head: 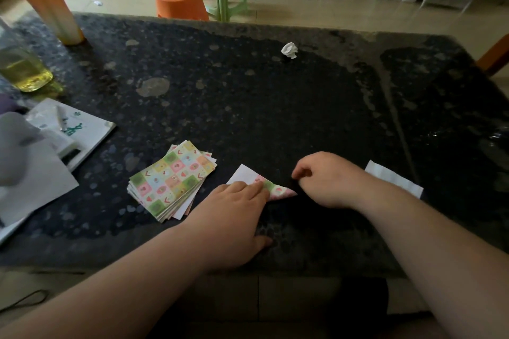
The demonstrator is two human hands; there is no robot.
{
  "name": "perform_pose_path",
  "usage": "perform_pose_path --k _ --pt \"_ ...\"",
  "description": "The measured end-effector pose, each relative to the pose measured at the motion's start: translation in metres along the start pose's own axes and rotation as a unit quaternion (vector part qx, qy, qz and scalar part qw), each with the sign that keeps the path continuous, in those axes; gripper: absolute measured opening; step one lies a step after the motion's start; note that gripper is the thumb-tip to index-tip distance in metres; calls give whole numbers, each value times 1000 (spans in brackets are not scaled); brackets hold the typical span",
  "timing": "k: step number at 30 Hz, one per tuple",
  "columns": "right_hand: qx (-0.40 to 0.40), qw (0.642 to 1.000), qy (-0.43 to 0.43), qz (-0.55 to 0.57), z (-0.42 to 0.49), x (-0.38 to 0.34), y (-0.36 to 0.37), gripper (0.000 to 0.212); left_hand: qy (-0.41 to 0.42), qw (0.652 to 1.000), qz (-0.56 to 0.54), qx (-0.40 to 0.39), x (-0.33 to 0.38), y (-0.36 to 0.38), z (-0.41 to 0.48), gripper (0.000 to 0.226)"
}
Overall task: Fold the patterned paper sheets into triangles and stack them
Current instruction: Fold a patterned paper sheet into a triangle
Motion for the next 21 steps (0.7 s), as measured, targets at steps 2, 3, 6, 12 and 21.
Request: perform_pose_path --k 2,3,6,12,21 --pt "-31 999 22 -24 -12 8 -9 44 1 1000 -1 -1 0 -1 0 85" --pt "-45 998 26 -35 -19 11 -10 55 1 1000 1 1 1 -1 0 84" --pt "-75 992 -17 -103 -40 7 -4 77 -2 1000 18 10 6 -2 0 80" --pt "-115 972 -86 -188 -56 -8 22 94 -13 999 42 -2 13 -2 1 78" --pt "-121 957 -98 -245 -60 -14 37 96 -28 999 45 -8 15 -5 1 71"
Point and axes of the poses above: each hand's wrist, its own z-axis towards the middle knuckle, its own y-axis out of the palm, x = y × z, the point moved 1 cm from there along z, towards the middle knuckle, and after that the axes turned 6 degrees about -z, right-handed, at the moved point
